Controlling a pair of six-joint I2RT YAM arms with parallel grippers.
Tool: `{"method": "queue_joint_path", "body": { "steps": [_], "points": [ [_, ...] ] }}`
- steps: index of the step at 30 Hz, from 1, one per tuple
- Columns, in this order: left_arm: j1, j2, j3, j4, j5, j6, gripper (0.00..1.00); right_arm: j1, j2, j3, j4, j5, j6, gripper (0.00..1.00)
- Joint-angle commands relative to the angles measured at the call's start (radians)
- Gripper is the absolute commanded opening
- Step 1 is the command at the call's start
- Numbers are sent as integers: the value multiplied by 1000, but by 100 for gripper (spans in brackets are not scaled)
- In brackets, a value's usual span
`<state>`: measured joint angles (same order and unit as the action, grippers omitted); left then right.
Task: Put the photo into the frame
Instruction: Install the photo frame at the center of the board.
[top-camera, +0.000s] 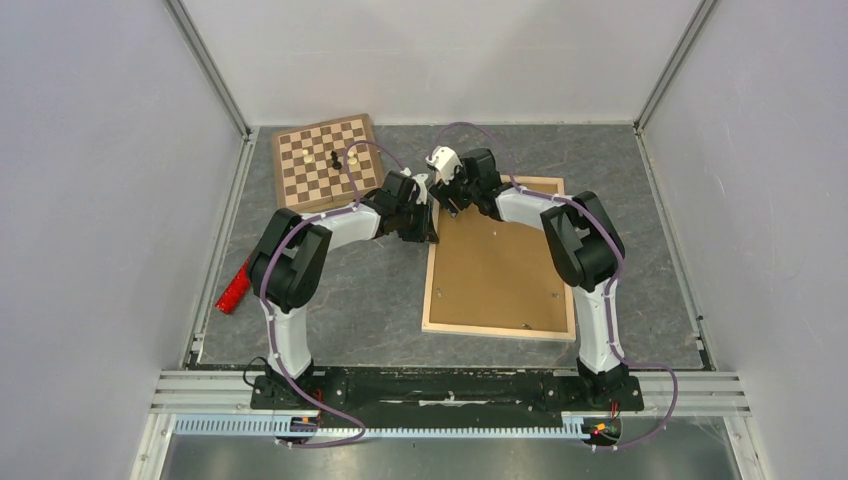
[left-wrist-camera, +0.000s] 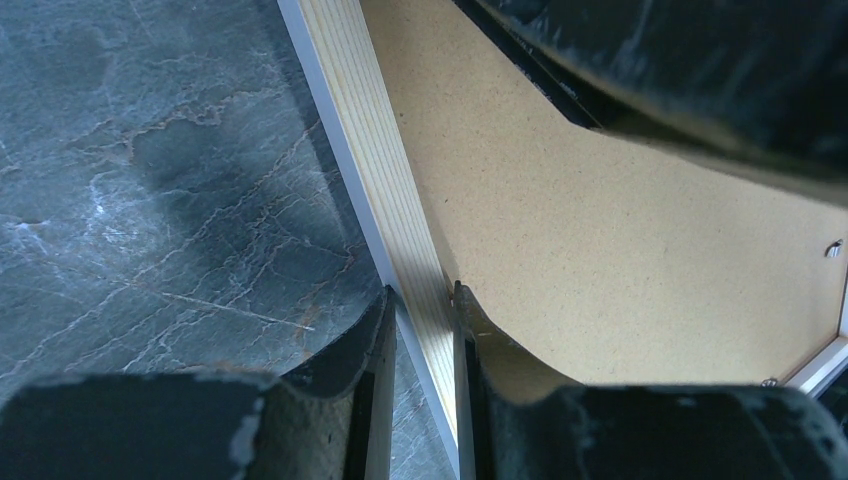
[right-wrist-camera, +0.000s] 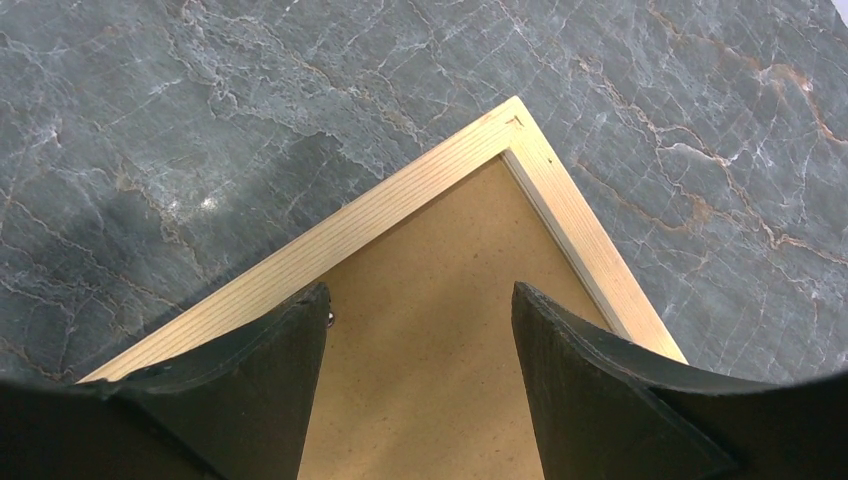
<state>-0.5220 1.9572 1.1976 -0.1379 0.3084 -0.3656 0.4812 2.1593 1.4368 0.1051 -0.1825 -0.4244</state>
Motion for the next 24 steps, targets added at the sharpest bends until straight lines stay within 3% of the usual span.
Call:
{"method": "queue_joint_path", "body": {
  "steps": [1, 12, 24],
  "points": [
    [-4, 77, -41, -173, -2, 37, 2, 24, 26, 3, -44, -27, -20, 70],
    [-1, 77, -47, -172, 3, 37, 2, -2, 8, 51, -37, 103, 34, 71],
    [0, 77, -44, -173, 4, 37, 2, -29, -54, 52, -79, 26, 57, 71]
  ]
}}
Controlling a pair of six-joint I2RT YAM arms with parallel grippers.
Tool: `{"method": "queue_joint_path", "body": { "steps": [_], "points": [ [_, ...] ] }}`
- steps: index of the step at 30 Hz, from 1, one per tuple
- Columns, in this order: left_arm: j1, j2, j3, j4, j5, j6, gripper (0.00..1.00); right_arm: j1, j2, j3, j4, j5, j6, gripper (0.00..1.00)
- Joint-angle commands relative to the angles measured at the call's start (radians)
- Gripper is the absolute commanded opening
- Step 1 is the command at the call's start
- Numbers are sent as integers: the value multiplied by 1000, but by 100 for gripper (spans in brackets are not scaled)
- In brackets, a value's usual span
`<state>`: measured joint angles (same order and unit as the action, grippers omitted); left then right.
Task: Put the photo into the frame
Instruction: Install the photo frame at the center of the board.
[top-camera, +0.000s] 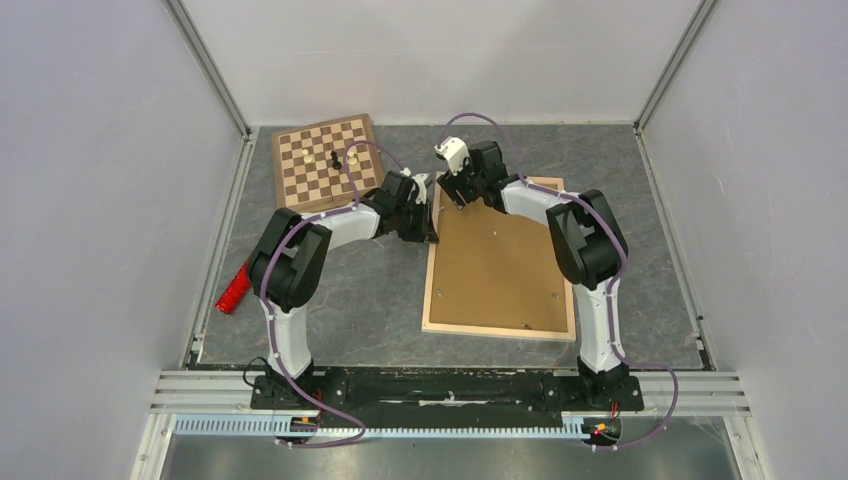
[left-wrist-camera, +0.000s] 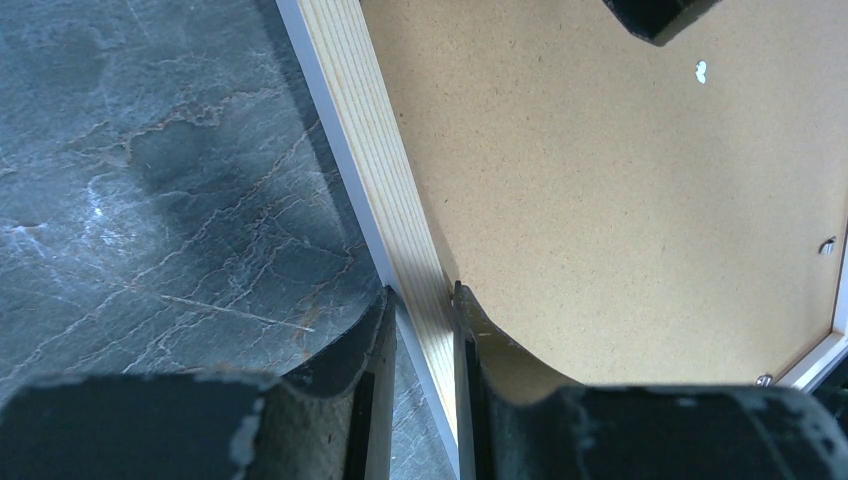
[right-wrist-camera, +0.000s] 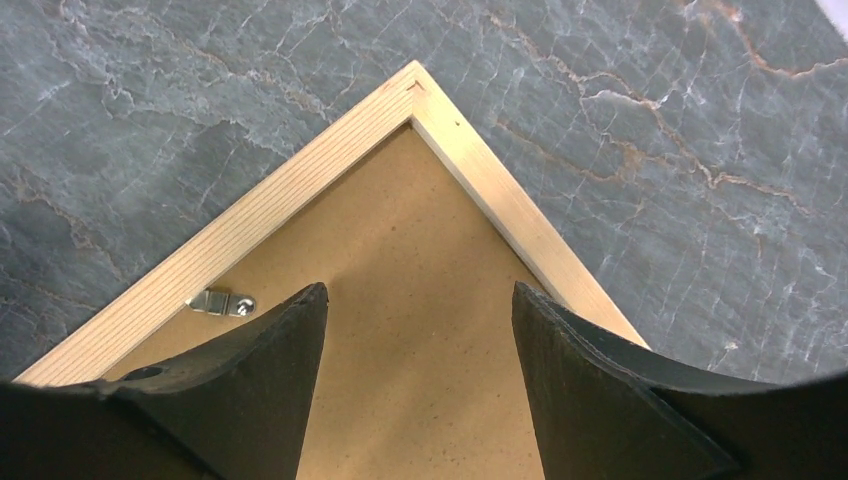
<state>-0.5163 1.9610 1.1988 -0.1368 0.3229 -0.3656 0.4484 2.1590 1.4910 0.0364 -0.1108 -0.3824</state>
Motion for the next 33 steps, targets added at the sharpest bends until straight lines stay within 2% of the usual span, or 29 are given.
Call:
{"method": "queue_joint_path", "body": {
  "steps": [1, 12, 33],
  "points": [
    [-5, 73, -45, -175, -11, 37, 2, 5, -60, -18, -10, -57, 18, 71],
    [-1, 73, -44, -178, -11, 39, 2, 22, -101, -127, 21, -120, 43, 71],
    [4, 79, -45, -179, -6, 38, 2, 32, 2, -9, 6, -67, 41, 70]
  ]
}}
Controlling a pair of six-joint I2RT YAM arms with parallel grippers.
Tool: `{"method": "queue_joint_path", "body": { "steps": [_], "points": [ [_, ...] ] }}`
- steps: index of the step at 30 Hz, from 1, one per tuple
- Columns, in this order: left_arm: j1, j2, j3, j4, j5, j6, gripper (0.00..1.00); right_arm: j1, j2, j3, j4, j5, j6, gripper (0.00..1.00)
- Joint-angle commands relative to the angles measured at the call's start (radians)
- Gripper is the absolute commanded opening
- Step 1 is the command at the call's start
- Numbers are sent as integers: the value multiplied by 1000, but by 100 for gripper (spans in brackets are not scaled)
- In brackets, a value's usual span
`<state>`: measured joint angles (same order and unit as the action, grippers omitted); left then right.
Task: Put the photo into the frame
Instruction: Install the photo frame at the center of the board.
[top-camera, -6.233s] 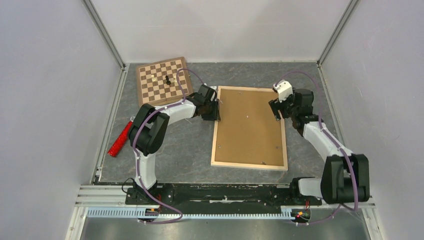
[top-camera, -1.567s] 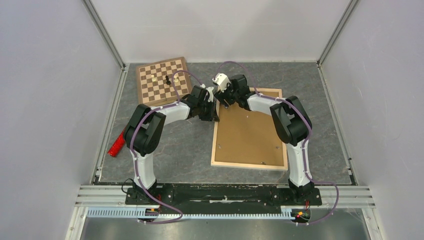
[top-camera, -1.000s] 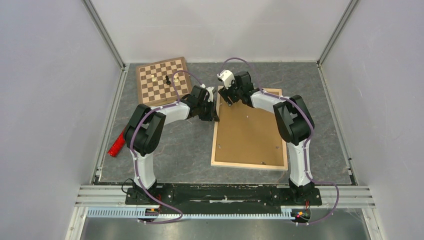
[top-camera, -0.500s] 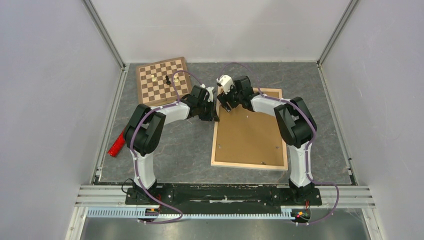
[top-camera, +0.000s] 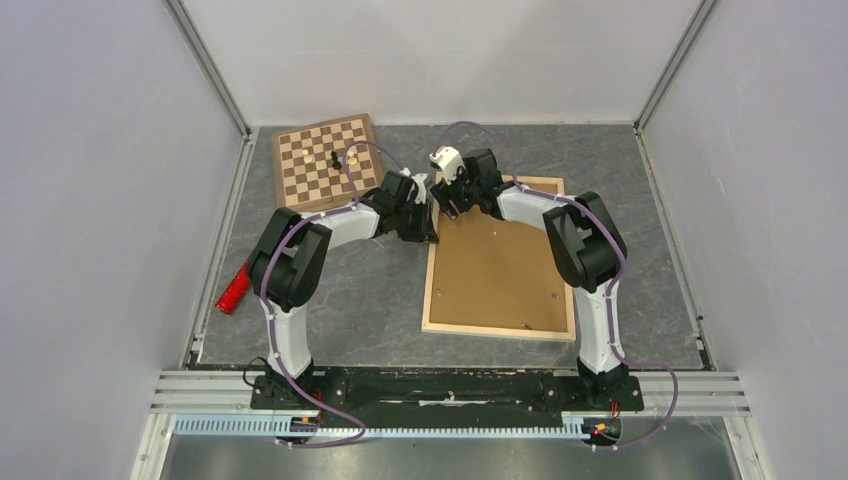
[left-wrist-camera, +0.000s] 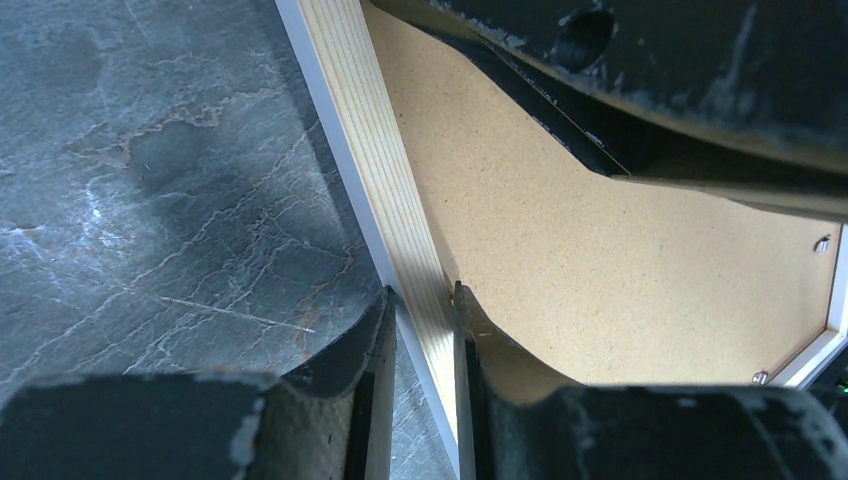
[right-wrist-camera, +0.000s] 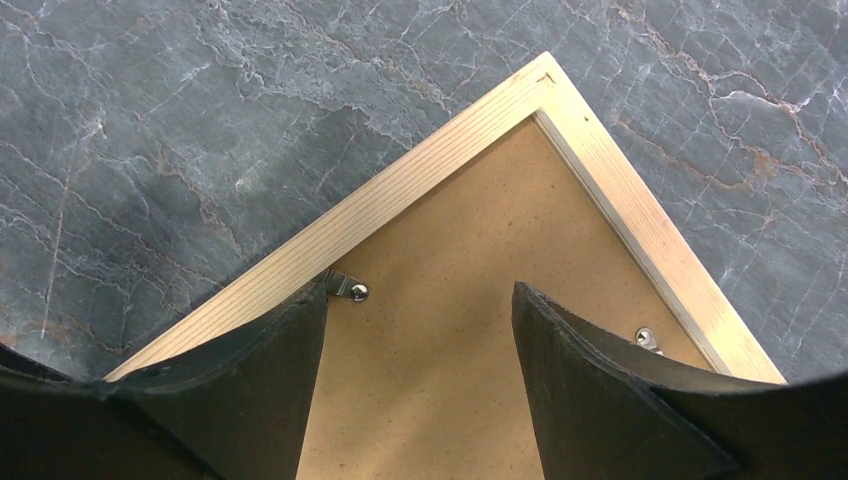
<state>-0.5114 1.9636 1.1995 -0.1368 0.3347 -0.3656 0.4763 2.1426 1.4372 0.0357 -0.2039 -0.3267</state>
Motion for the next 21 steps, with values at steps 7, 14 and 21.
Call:
{"method": "queue_joint_path", "body": {
  "steps": [7, 14, 21],
  "points": [
    [1, 75, -46, -179, -16, 37, 2, 4, 26, 55, 3, 21, -12, 71],
    [0, 75, -46, -179, -16, 37, 2, 4, 28, 66, -2, 24, -9, 70],
    [4, 76, -44, -181, -15, 37, 2, 4, -9, 50, -13, -1, -4, 71]
  ]
}}
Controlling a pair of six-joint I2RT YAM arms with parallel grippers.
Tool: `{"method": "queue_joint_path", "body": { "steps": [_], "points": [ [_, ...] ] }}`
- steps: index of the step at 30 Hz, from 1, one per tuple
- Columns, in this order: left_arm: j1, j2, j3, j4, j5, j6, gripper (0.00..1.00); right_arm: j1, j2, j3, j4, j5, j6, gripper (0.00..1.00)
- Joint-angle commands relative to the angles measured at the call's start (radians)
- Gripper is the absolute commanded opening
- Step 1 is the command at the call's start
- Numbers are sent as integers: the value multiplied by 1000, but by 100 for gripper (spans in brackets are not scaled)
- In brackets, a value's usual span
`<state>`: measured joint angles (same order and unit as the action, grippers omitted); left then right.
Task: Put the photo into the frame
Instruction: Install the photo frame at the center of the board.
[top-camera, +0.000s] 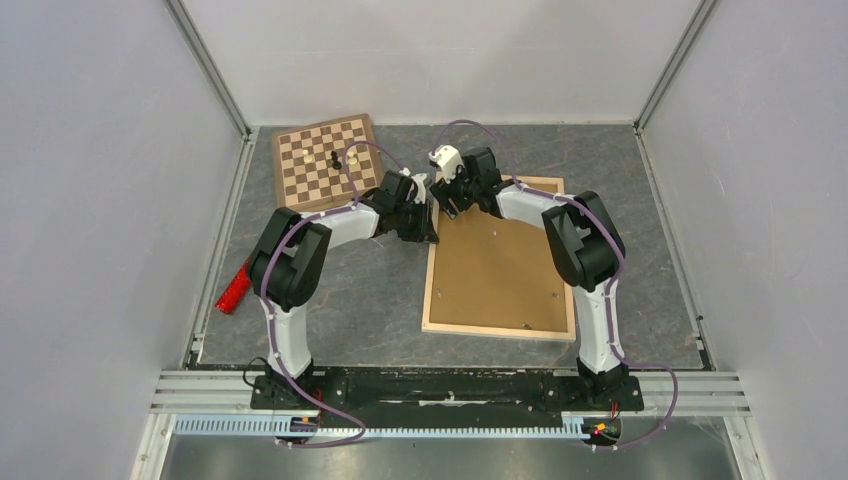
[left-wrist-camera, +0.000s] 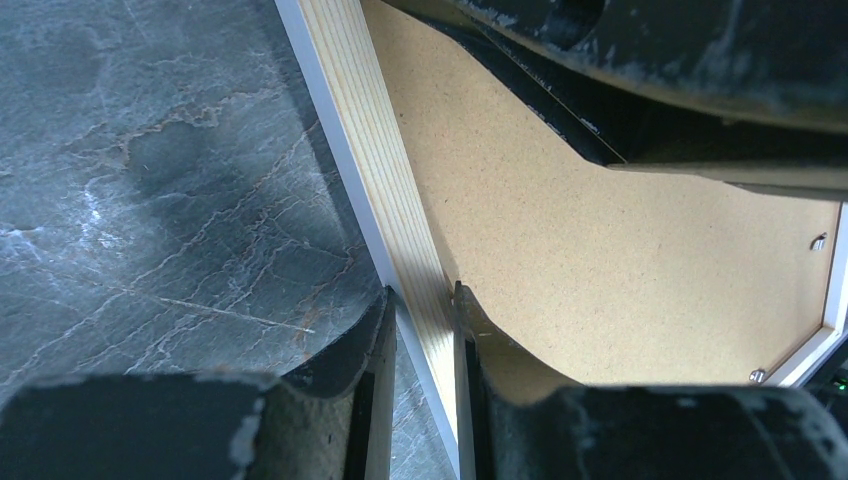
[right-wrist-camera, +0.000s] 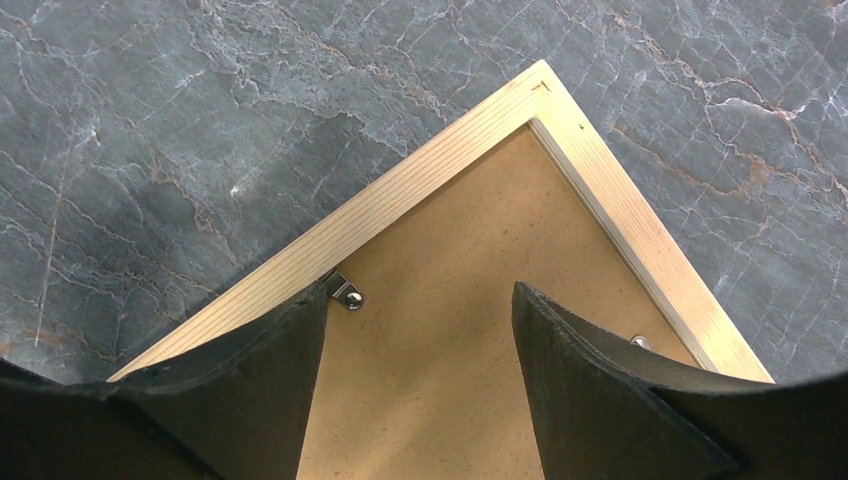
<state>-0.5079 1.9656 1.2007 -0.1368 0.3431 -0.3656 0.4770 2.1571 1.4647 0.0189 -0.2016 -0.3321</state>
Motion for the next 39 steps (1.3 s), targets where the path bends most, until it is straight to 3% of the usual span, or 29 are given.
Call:
{"method": "queue_joint_path", "body": {
  "steps": [1, 8, 24, 30, 39],
  "points": [
    [1, 73, -44, -181, -24, 37, 2, 3, -35, 18, 0, -11, 3, 71],
    [13, 81, -38, -185, -24, 30, 2, 2, -171, -87, -13, -37, 24, 71],
    [37, 71, -23, -157, 31, -17, 2, 53, -539, -654, 165, -269, 5, 72],
    [39, 70, -41, -141, 59, -32, 2, 166, -592, -753, 214, -230, -54, 72],
    [40, 62, -40, -140, 73, -38, 2, 235, -560, -747, 204, -166, -85, 71]
  ]
}}
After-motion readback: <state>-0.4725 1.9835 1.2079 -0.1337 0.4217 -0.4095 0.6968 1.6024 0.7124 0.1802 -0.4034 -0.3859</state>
